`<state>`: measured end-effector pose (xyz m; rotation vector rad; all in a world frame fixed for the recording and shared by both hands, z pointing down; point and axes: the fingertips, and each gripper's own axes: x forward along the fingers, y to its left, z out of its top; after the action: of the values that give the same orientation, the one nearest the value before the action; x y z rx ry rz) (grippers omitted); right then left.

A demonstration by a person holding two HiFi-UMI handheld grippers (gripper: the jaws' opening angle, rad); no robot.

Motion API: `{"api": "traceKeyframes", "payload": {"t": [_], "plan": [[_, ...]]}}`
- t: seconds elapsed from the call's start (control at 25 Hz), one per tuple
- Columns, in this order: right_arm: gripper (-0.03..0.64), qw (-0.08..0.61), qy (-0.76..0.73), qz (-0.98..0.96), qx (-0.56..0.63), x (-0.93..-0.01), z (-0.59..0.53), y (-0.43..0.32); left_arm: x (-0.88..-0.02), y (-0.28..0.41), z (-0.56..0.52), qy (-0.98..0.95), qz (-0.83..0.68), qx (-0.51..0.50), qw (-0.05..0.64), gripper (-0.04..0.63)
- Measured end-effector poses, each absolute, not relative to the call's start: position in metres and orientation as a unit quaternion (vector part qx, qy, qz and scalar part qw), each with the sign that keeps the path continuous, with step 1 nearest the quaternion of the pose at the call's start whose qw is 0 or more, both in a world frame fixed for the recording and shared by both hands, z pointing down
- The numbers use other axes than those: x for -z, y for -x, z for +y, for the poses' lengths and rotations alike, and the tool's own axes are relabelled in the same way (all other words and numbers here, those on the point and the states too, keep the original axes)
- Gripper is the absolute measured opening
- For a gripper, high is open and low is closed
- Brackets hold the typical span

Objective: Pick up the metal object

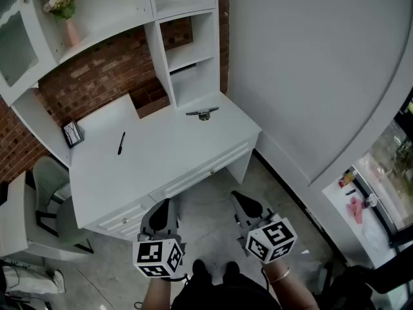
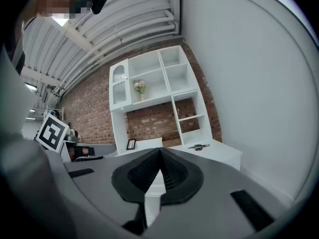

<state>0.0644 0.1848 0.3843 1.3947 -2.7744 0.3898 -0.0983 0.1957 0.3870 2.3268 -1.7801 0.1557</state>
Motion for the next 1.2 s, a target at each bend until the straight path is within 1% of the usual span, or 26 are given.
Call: {"api": "traceKeyframes", "payload": {"t": [0.52,0.88,1.0,1.2], "plan": [[0.006,-0.034,-0.442,-0.879,-0.175,-0.396,0.176,-0.13,-0.393,0.038,0.199,-0.775,-0.62,-0.057,0.106,0.009],[0.009,-0.056,-0.427,-0.874,-0.226,-0.403,0.15,-0.135,-0.39,0.034,0.181,-0.771,-0.626,-0.054,0.11,0.009],[0.064,-0.054,-0.422,-0.871,-0.245,-0.412,0.137,-0.127,-0.391,0.041,0.167,-0.771,-0.625,-0.055,0.108,0.009],[0.094,-0.056,-0.424,-0.865,-0.262,-0.42,0.103,-0.116,-0.397,0.052,0.13,-0.775,-0.621,-0.053,0.106,0.009]]}}
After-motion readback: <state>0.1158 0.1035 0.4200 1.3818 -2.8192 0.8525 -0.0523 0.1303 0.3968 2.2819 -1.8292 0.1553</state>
